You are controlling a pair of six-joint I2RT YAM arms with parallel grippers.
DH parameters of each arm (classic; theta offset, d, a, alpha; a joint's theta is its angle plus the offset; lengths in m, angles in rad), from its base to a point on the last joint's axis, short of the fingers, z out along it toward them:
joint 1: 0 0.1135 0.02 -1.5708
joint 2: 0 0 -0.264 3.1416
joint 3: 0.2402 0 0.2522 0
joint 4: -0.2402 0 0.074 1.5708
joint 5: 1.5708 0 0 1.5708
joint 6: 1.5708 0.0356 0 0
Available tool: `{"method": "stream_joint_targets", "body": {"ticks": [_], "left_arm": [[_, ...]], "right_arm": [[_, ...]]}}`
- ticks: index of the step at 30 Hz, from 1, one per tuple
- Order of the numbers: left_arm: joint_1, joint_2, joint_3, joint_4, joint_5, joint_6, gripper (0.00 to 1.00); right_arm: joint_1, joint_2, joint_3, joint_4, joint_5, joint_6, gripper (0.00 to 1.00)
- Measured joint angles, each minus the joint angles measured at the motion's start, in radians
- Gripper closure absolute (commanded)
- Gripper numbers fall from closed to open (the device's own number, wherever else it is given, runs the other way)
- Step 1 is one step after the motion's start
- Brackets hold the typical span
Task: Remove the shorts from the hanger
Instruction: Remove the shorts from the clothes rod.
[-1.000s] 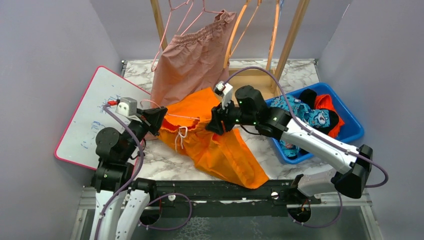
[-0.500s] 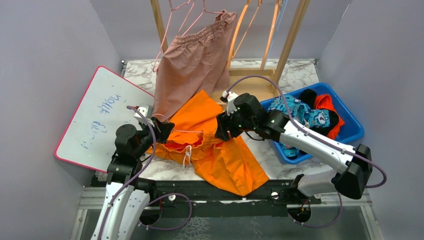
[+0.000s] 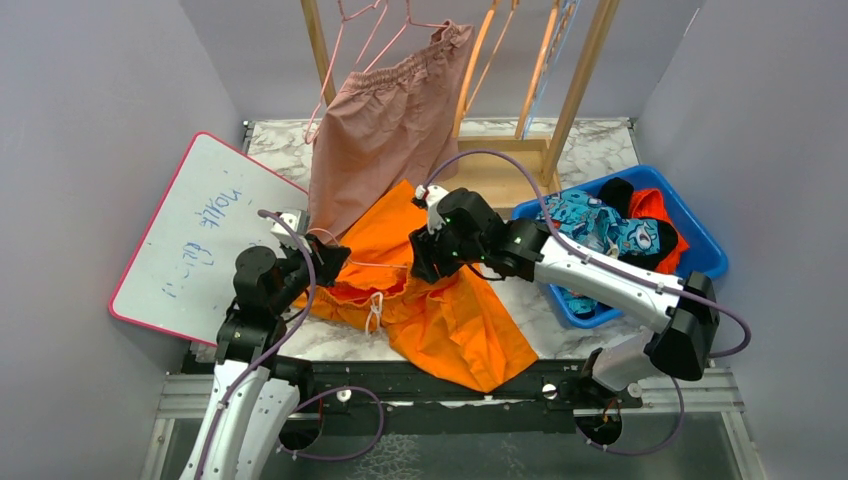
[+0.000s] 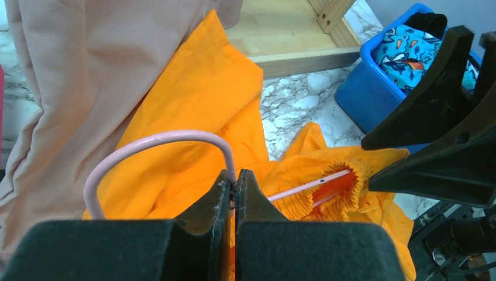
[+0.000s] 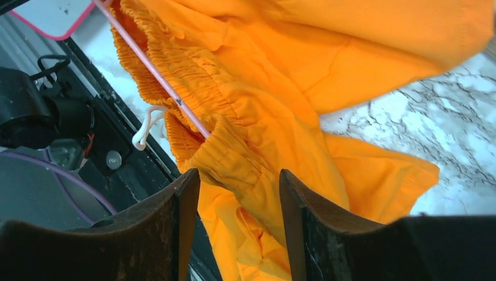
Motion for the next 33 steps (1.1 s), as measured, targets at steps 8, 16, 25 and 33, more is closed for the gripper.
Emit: {"method": "stream_joint_targets", "body": {"ticks": [8,16,25,33], "left_arm": [[0.0,0.001,-0.014,0.003,0.0,0.0,1.0],[0.0,0.001,-0.016,0.002,0.0,0.0,1.0],[0.0,0.001,-0.023,-0.001,-0.001,0.0,1.0],[0.0,0.001,-0.032,-0.01,-0.008,0.008,1.0]], "right_arm": [[0.01,0.031,0.0,0.05,-0.042,-0.028,0.77],[0.009,0.068,0.002,0.068,-0.069,-0.034,0.58],[0.009,0.119,0.024,0.071,-0.132,-0.034,0.82],[0.014,0.122,0.023,0.071,-0.115,-0.033,0.96]]}}
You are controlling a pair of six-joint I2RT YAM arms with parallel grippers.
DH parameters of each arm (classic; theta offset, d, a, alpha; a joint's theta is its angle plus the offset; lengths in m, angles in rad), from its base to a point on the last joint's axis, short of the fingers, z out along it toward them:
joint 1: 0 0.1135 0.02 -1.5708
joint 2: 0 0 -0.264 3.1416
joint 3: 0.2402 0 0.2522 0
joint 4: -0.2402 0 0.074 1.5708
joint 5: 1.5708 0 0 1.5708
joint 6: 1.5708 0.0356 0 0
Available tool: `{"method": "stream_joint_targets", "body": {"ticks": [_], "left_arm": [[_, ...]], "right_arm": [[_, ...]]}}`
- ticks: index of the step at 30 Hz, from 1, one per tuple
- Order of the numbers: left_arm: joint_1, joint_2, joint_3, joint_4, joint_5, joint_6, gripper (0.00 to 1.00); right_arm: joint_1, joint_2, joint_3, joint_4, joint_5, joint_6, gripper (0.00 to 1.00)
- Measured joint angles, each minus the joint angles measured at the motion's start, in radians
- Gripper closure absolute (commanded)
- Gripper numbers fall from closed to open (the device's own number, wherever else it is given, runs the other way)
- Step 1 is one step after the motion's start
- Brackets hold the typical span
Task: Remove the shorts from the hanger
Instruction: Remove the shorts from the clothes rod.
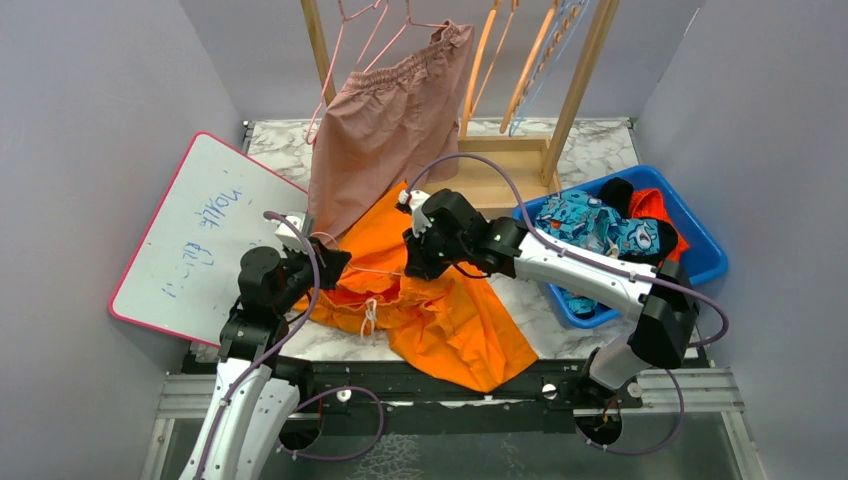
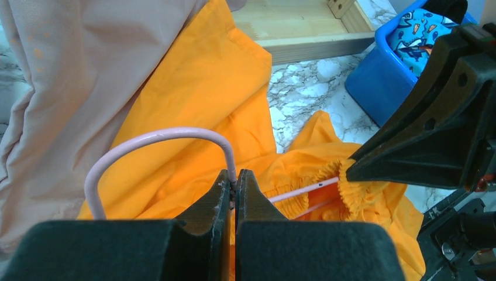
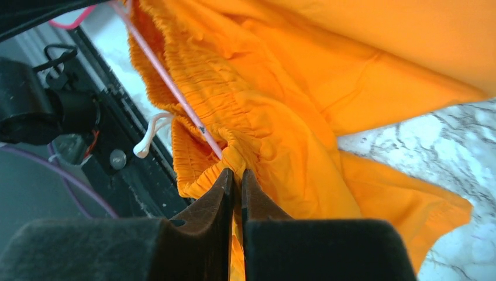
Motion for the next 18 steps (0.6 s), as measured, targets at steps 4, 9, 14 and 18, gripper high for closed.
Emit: {"method": "stream_joint_targets", "body": {"ticks": [4,9,14,18], "left_arm": [[0.0,-0.002,0.0,0.002,-0.003,-0.001,1.0],[0.0,-0.019,0.0,0.002,-0.027,-0.01,1.0],[-0.005,-0.044,0.0,-0.008,-0.072,-0.016,1.0],[-0.005,-0.071,0.001,-0.023,-0.13,-0.019,1.0]], "right_arm": [[0.0,-0.039,-0.02,0.005,0.083,0.005,0.99],[0.0,-0.169,-0.129,0.031,0.224,0.011,0.99],[0.0,-0.277,-0.223,0.06,0.351,0.032,0.99],[0.0,-0.347,-0.29,0.077,0.432,0.052,0.99]]}}
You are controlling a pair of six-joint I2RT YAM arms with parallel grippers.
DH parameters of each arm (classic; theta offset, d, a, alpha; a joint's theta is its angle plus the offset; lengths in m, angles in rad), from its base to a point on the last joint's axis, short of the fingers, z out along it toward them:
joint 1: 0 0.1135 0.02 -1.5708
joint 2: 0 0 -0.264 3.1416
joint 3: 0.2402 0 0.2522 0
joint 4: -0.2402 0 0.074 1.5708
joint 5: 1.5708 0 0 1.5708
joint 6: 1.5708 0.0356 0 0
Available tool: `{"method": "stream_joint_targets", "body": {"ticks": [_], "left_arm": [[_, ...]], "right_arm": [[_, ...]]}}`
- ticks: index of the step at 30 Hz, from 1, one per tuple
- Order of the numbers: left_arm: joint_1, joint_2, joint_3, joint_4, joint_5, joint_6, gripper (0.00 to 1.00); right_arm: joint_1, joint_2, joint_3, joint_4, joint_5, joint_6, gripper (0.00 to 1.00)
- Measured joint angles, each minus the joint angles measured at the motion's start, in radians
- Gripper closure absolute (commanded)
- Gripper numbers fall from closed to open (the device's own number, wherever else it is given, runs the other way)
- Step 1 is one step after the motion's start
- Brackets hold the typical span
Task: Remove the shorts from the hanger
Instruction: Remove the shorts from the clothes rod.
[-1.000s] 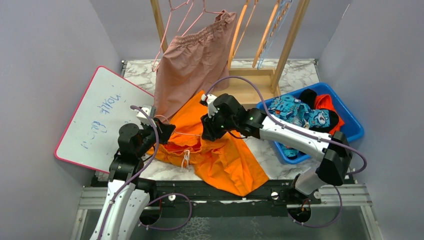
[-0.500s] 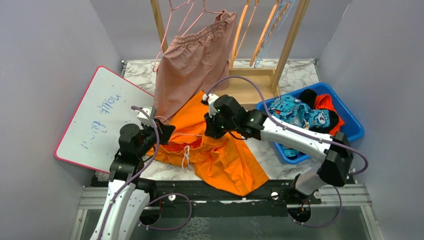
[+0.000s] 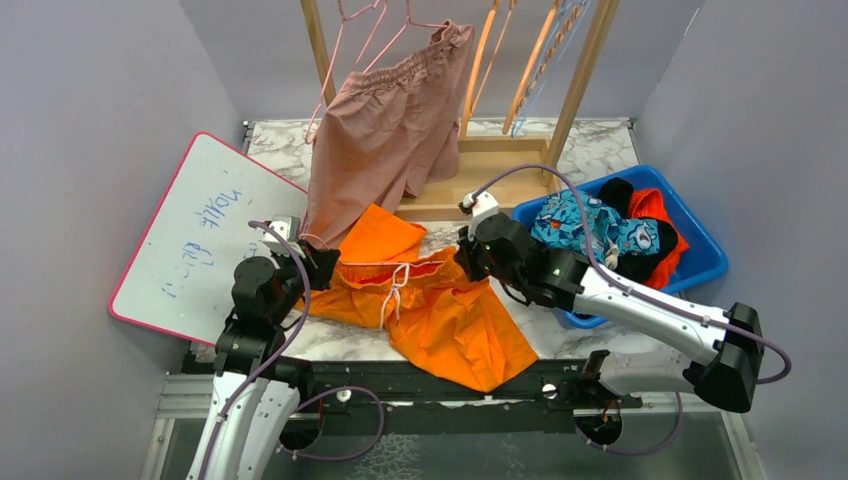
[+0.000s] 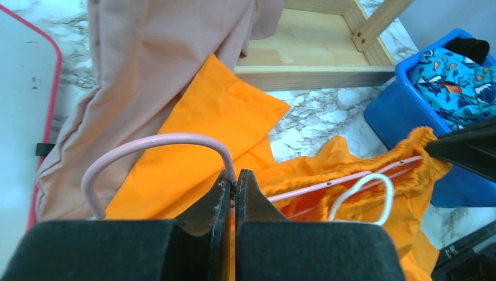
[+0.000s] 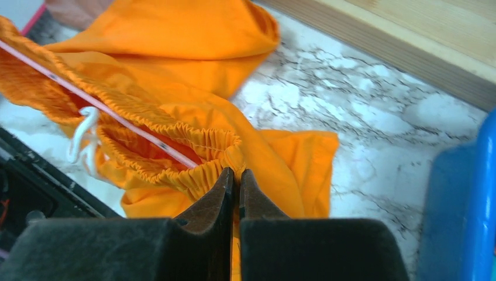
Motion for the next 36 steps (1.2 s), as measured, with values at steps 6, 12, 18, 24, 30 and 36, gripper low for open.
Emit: {"method": "stream_joint_targets", "body": {"ticks": [6,12,18,24,30,36], "left_arm": [[-0.001,-0.017,0.005,-0.022,-0.052,-0.016,1.0],[-0.005,-0.017,0.006,-0.031,-0.066,-0.019,1.0],[-0.004,-0.017,0.006,-0.036,-0.073,-0.014,1.0],[-0.004,-0.015,0.006,-0.037,-0.073,-0.01,1.0],[-0.003,-0.008,0.006,-0.036,-0.073,-0.001,1.0],[-0.003,-0.007,0.006,-0.035,-0.068,0.008,1.0]], "right_arm": [[-0.003,-0.098,-0.125,0.015,0.042,0.01,0.99],[-0.003,-0.113,-0.183,0.062,-0.031,-0.001,0.99],[-0.008,-0.029,-0.163,0.074,-0.088,0.0,0.97],[-0.01,-0.003,-0.142,0.072,-0.162,-0.02,0.66],[-0.011,-0.043,-0.121,0.021,-0.192,-0.048,0.4],[-0.011,-0.135,-0.121,-0.007,-0.227,-0.053,0.3]]}}
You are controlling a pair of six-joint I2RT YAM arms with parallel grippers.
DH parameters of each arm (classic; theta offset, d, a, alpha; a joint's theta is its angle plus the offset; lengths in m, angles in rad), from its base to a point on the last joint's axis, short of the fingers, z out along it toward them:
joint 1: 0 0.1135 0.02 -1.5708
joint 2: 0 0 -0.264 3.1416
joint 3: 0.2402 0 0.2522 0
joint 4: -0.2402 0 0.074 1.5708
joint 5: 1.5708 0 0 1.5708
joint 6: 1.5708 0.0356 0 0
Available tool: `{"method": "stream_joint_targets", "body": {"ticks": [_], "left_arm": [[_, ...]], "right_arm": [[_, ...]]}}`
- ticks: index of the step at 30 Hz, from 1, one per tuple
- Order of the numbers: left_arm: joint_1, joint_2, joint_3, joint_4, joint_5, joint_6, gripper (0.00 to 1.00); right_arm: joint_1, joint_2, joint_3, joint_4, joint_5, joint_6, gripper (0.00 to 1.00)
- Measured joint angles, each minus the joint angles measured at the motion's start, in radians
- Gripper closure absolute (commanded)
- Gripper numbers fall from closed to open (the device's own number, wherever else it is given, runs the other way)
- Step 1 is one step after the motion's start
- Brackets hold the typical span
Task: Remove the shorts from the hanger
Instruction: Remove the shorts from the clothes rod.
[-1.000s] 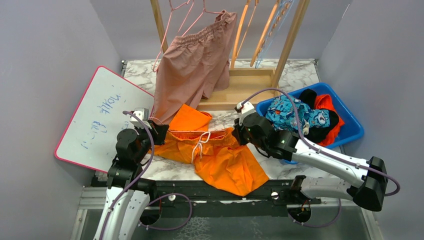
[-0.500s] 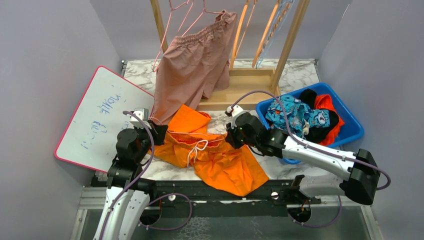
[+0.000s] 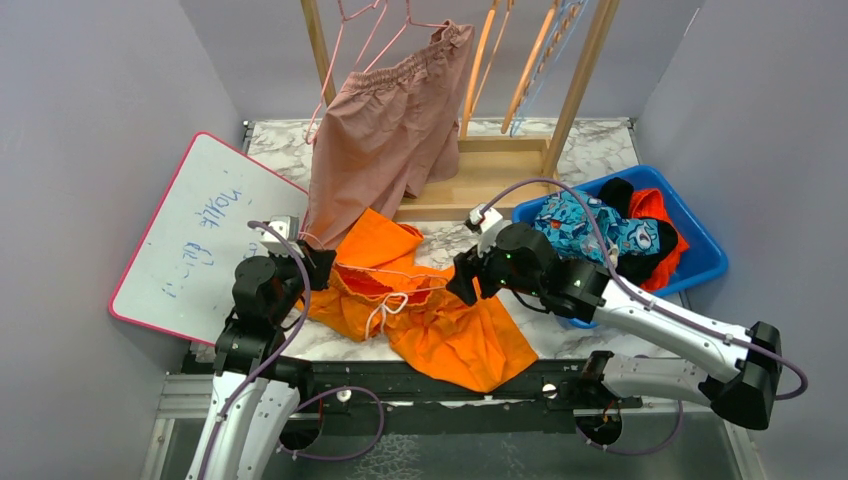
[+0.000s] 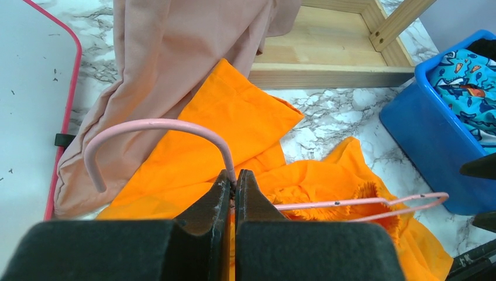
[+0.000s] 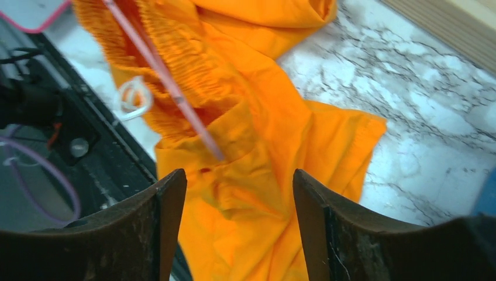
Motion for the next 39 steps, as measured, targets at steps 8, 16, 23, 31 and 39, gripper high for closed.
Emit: {"method": "stream_joint_targets", "body": {"ticks": [8,16,23,31,39], "left_arm": [[0.002,0.013,0.0,0.013,0.043,0.005,1.0],[0.003,0.027,-0.001,0.042,0.113,0.012,1.0],[0.003,0.028,-0.005,0.062,0.15,0.012,1.0],[0.003,0.038,-0.006,0.07,0.164,0.012,1.0],[0.003,0.039,-0.007,0.07,0.164,0.012,0.97]], "right_arm": [[-0.005,-0.042,0.016,-0.002,-0.069,-0.031,0.22],[-0.013,0.063,0.121,0.003,-0.226,-0.095,0.31],[-0.013,0.309,0.227,-0.014,-0.37,-0.155,0.42],[-0.013,0.348,0.229,0.002,-0.431,-0.167,0.57],[-0.013,0.399,0.244,0.007,-0.457,-0.155,0.9]]}}
